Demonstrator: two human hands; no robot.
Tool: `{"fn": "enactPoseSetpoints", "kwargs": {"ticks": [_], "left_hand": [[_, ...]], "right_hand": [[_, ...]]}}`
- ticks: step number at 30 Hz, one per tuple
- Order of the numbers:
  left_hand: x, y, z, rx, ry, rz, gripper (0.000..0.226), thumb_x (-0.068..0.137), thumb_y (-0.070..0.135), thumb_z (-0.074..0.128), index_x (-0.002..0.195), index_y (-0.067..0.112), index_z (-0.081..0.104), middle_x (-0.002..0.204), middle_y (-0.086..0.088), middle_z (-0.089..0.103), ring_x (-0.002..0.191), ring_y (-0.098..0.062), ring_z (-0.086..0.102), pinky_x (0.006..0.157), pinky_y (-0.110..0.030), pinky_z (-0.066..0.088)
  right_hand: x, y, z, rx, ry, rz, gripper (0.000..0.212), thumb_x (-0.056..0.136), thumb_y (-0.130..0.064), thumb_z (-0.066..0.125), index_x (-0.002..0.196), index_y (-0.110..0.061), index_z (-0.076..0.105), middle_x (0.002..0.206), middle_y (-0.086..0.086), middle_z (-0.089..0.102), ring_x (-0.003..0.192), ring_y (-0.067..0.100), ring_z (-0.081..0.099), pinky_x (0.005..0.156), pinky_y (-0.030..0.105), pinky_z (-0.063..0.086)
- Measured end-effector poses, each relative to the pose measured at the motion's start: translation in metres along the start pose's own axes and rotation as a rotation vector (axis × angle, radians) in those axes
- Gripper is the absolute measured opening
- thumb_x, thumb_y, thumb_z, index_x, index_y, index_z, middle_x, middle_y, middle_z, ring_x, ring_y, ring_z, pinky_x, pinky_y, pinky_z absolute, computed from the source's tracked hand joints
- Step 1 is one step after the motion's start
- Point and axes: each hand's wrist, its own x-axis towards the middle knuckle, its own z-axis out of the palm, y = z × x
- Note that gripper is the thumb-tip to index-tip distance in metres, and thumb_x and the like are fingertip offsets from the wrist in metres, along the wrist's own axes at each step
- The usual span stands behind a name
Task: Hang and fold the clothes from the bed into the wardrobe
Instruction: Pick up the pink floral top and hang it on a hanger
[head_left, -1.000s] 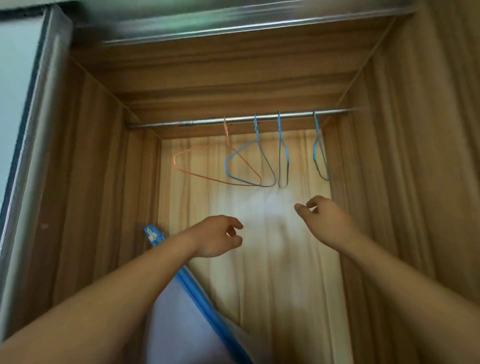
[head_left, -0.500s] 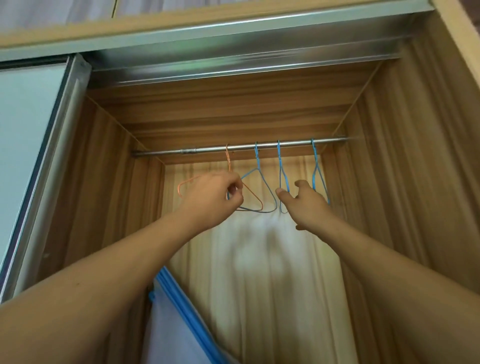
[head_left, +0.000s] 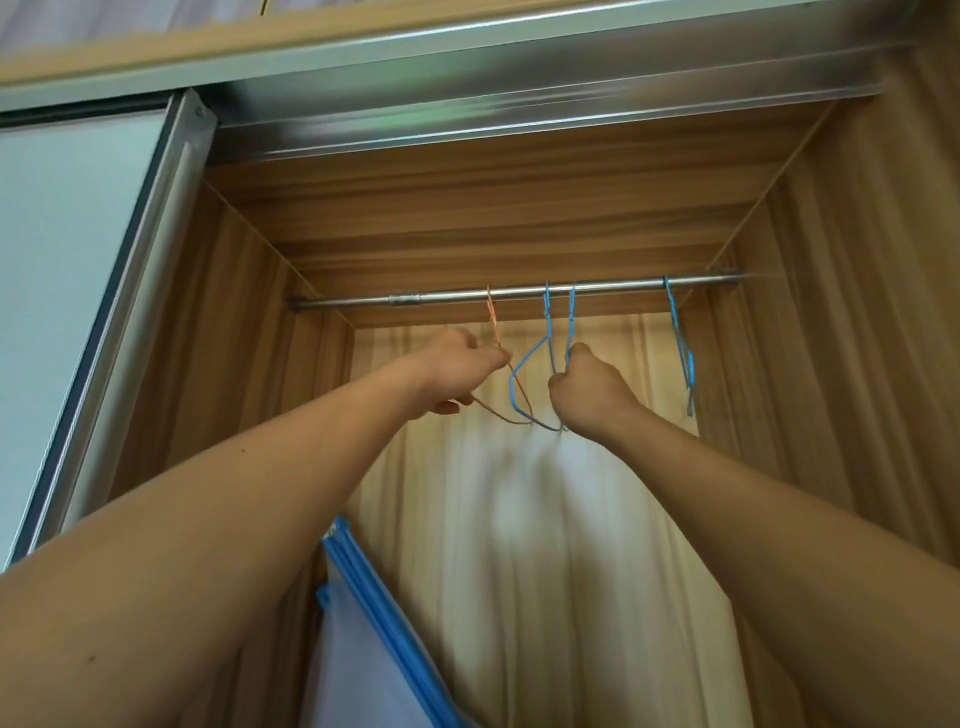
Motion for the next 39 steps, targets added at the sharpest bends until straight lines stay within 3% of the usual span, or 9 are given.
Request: {"fn": "enactPoseSetpoints", "kwargs": {"ticks": [5, 10, 18, 22, 27, 32, 35, 37, 39], "left_hand": [[0.002, -0.005, 0.011, -0.170, -0.111, -0.001, 0.027, 0.100, 0.043, 0.048, 0.111, 0.023, 0.062, 0.123, -0.006, 0.064, 0.086, -0.019, 0.065, 0.065, -0.029, 0.055], [0.005, -0.021, -0.001, -0.189, -0.014, 0.047, 0.020, 0.102, 0.025, 0.045, 0.096, 0.015, 0.061, 0.099, -0.007, 0.065, 0.080, -0.022, 0.065, 0.068, -0.032, 0.055], [0.009, -0.064, -0.041, -0.139, 0.107, 0.001, 0.026, 0.096, 0.008, 0.043, 0.100, 0.013, 0.068, 0.090, -0.009, 0.065, 0.072, -0.025, 0.063, 0.064, -0.033, 0.052], [0.017, -0.088, -0.065, -0.040, 0.246, -0.040, 0.030, 0.092, 0.006, 0.042, 0.104, 0.025, 0.062, 0.092, -0.009, 0.070, 0.061, -0.025, 0.065, 0.058, -0.035, 0.054], [0.022, -0.106, -0.091, 0.134, 0.401, -0.057, 0.023, 0.092, 0.034, 0.062, 0.106, 0.021, 0.076, 0.103, -0.013, 0.074, 0.094, -0.035, 0.072, 0.080, -0.047, 0.061], [0.027, -0.107, -0.086, 0.180, 0.328, -0.038, 0.023, 0.086, 0.012, 0.059, 0.104, 0.011, 0.075, 0.104, -0.017, 0.074, 0.099, -0.035, 0.072, 0.085, -0.046, 0.060], [0.029, -0.109, -0.076, 0.102, 0.275, -0.041, 0.028, 0.091, 0.006, 0.054, 0.117, 0.003, 0.066, 0.090, -0.013, 0.073, 0.076, -0.029, 0.074, 0.063, -0.034, 0.061], [0.028, -0.108, -0.071, 0.097, 0.278, -0.049, 0.030, 0.096, 0.011, 0.053, 0.125, 0.005, 0.060, 0.081, -0.005, 0.071, 0.056, -0.017, 0.070, 0.044, -0.019, 0.047], [0.029, -0.105, -0.068, 0.092, 0.294, -0.052, 0.027, 0.095, 0.014, 0.055, 0.120, 0.004, 0.061, 0.082, -0.006, 0.071, 0.055, -0.018, 0.066, 0.050, -0.021, 0.047]], "right_hand": [[-0.001, -0.025, 0.026, 0.127, -0.064, -0.073, 0.051, 0.098, -0.019, 0.045, 0.146, -0.007, 0.034, 0.118, 0.015, 0.060, 0.096, 0.029, 0.058, 0.064, 0.030, 0.043], [0.001, -0.049, 0.053, 0.130, -0.126, -0.162, 0.048, 0.100, -0.025, 0.047, 0.145, -0.010, 0.038, 0.127, 0.016, 0.062, 0.109, 0.032, 0.061, 0.080, 0.035, 0.050], [0.002, -0.087, 0.101, 0.213, -0.174, -0.259, 0.047, 0.100, -0.027, 0.046, 0.146, -0.015, 0.041, 0.127, 0.013, 0.063, 0.111, 0.031, 0.061, 0.078, 0.030, 0.044], [0.003, -0.107, 0.122, 0.199, -0.188, -0.270, 0.053, 0.098, -0.024, 0.050, 0.147, -0.012, 0.036, 0.124, 0.019, 0.063, 0.110, 0.035, 0.061, 0.081, 0.035, 0.049], [0.002, -0.127, 0.143, 0.212, -0.171, -0.272, 0.049, 0.098, -0.024, 0.053, 0.142, -0.006, 0.041, 0.128, 0.021, 0.061, 0.116, 0.038, 0.059, 0.094, 0.044, 0.052], [0.003, -0.119, 0.146, 0.269, -0.193, -0.267, 0.060, 0.093, -0.035, 0.064, 0.142, -0.011, 0.038, 0.127, 0.017, 0.063, 0.116, 0.035, 0.061, 0.093, 0.042, 0.052], [0.000, -0.103, 0.137, 0.231, -0.219, -0.256, 0.069, 0.090, -0.038, 0.066, 0.146, -0.011, 0.035, 0.126, 0.016, 0.062, 0.113, 0.035, 0.062, 0.091, 0.042, 0.053], [-0.004, -0.093, 0.131, 0.179, -0.213, -0.265, 0.060, 0.092, -0.036, 0.062, 0.142, -0.012, 0.037, 0.118, 0.016, 0.064, 0.107, 0.035, 0.063, 0.083, 0.039, 0.052], [-0.005, -0.084, 0.121, 0.160, -0.185, -0.265, 0.046, 0.094, -0.032, 0.054, 0.136, -0.015, 0.042, 0.114, 0.016, 0.065, 0.102, 0.036, 0.063, 0.078, 0.038, 0.050]]}}
